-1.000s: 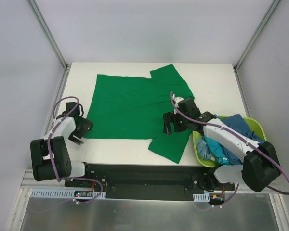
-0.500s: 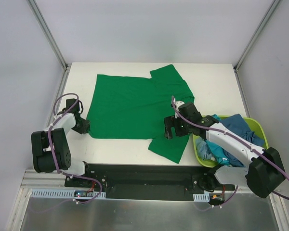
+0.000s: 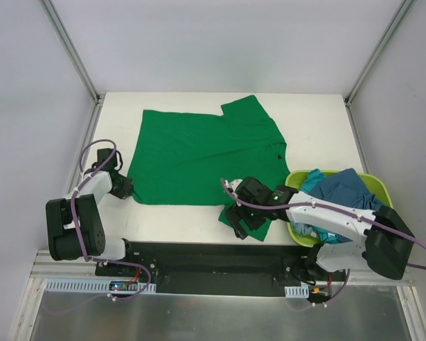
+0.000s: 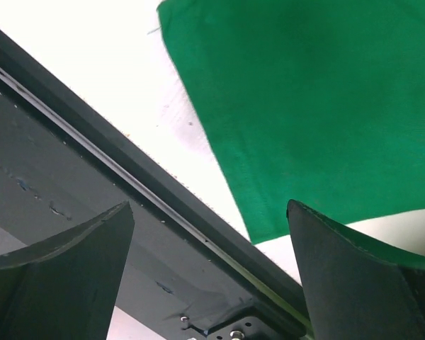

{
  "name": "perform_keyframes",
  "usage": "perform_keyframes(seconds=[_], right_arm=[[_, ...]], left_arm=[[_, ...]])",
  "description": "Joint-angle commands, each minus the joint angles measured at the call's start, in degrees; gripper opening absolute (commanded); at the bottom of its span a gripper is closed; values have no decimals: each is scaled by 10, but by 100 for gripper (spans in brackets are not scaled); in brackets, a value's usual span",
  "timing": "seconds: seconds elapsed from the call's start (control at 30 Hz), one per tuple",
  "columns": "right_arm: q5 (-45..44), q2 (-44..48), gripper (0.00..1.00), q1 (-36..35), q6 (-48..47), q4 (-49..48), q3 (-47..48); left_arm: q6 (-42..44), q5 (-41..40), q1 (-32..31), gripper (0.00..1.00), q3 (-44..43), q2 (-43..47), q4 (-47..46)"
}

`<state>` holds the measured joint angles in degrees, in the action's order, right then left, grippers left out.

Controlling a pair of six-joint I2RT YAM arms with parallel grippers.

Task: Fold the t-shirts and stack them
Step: Grap the side of the flattened tshirt closest away from the robot with both arms

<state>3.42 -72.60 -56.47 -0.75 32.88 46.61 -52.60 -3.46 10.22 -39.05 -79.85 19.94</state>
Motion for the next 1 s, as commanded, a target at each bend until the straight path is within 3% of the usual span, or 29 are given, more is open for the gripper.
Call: perform_keyframes(seconds=[0.0, 0.13, 0.47, 0.8, 0.97], right_arm=[[-16, -44, 89, -41, 32, 19, 10], [-10, -87, 78, -49, 44, 21, 11], [-104, -154, 64, -49, 75, 20, 9], [-125, -149, 4, -49, 109, 27, -9], [-70, -71, 0, -53, 95, 25, -35]], left_arm=[[20, 8, 1, 0, 13, 15, 28], [24, 11, 2, 0, 13, 15, 28], [29, 11, 1, 0, 17, 23, 28], [38, 14, 2, 0, 33, 51, 29], [45, 8, 2, 0, 51, 113, 38]])
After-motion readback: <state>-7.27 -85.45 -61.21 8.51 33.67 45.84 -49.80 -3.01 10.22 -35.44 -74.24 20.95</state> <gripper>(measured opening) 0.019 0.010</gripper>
